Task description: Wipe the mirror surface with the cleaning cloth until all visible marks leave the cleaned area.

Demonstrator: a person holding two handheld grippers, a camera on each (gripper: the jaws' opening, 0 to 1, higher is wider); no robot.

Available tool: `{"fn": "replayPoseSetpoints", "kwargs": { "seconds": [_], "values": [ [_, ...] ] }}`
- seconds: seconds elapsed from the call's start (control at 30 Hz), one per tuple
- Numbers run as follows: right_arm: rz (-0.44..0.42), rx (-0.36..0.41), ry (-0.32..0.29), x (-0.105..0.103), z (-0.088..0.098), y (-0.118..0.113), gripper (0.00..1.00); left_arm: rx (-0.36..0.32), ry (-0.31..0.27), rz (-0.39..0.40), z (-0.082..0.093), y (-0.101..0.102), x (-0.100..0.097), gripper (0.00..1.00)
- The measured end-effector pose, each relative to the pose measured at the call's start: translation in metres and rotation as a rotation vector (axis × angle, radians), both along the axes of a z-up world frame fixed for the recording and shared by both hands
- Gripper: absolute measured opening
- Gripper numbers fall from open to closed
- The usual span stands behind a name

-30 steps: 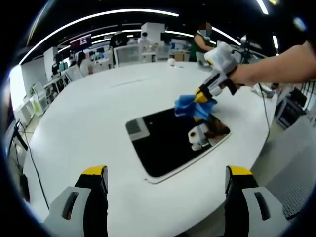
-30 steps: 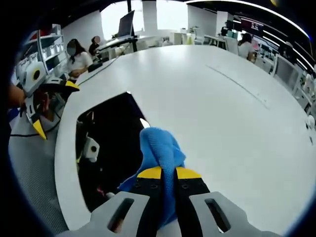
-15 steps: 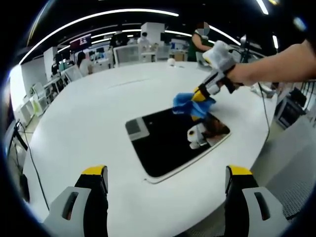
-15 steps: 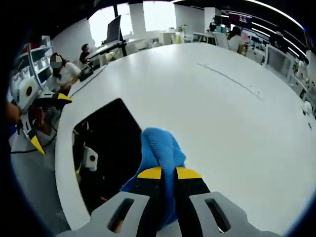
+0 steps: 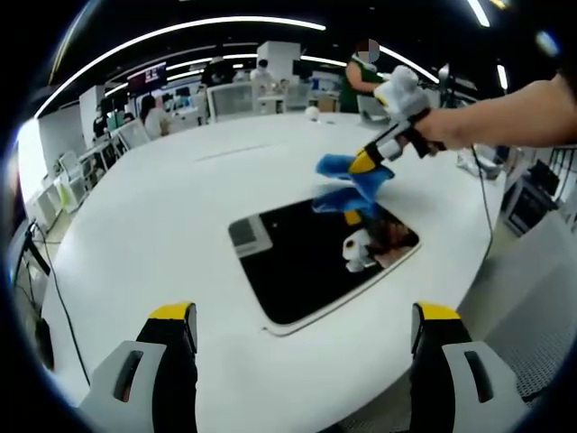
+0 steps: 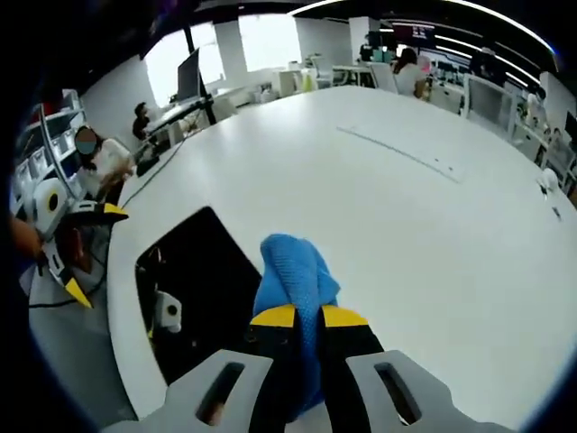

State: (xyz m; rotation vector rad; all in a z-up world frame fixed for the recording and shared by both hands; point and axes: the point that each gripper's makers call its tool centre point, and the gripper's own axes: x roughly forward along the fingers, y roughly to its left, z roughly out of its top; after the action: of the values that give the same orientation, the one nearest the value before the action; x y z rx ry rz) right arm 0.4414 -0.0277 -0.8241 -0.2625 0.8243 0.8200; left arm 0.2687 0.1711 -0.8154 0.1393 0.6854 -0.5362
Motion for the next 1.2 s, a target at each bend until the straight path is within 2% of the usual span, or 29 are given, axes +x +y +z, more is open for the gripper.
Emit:
{"fn": "replayPoseSetpoints", "kwargs": {
  "seconds": [0.33, 0.57, 0.87, 1.2],
  "values": [
    [-0.12, 0.038, -0.003, 0.005, 0.023, -0.032, 0.04, 0.004, 0.0, -0.004, 0.001, -0.001, -0.001, 0.99],
    [-0.178, 0.047, 0.022, -0.006, 0.024, -0.06, 0.04, 0.008, -0.002, -0.008, 0.001, -0.002, -0.001, 0.99],
    [-0.265, 0.033, 0.051, -0.022, 0.015, -0.098, 0.04, 0.009, -0.005, -0.009, 0.002, -0.002, -0.002, 0.99],
    [-0.319, -0.026, 0.082, -0.038, -0.01, -0.129, 0.04, 0.012, -0.004, -0.009, 0.001, -0.002, -0.002, 0.99]
  ]
}}
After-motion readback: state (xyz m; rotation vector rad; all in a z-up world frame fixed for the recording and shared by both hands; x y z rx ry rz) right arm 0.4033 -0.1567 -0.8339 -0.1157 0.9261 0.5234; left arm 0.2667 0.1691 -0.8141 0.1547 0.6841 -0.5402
